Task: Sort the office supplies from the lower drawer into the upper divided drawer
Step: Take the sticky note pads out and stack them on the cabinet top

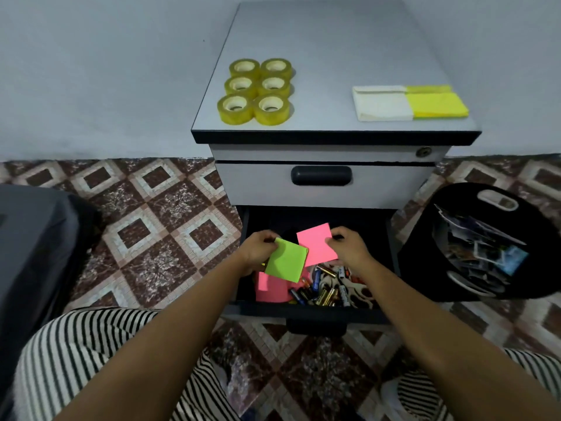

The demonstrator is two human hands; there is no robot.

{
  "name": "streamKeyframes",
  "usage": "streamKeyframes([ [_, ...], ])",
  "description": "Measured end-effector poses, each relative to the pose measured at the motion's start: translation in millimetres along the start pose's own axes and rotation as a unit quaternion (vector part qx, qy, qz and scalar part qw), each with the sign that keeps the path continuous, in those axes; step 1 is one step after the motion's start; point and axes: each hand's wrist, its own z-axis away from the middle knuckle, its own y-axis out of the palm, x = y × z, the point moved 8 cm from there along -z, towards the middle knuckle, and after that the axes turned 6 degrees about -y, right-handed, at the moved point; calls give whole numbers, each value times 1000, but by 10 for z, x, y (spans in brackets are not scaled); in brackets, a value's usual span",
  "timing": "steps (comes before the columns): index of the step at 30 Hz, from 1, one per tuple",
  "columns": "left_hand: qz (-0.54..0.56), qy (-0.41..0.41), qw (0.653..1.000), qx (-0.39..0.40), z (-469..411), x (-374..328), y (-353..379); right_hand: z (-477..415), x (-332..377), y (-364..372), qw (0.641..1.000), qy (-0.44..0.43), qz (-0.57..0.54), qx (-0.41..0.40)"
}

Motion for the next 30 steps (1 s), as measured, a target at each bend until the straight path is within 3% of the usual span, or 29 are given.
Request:
streamKeyframes([
  [5, 65, 20, 996, 52, 252, -382, 106, 260, 293, -460, 997, -37, -74, -3],
  [15, 85, 110, 978, 154, 903, -1576, 373, 844, 1064, -1434, 990, -104, -90, 35],
  [24, 199, 163, 957, 131, 1076, -2470, 263, 866, 1814, -2051, 965, -158, -206, -31],
  [30, 263, 144, 949, 95, 891, -2800, 183, 533, 1965, -2274, 941, -118, -296, -109],
])
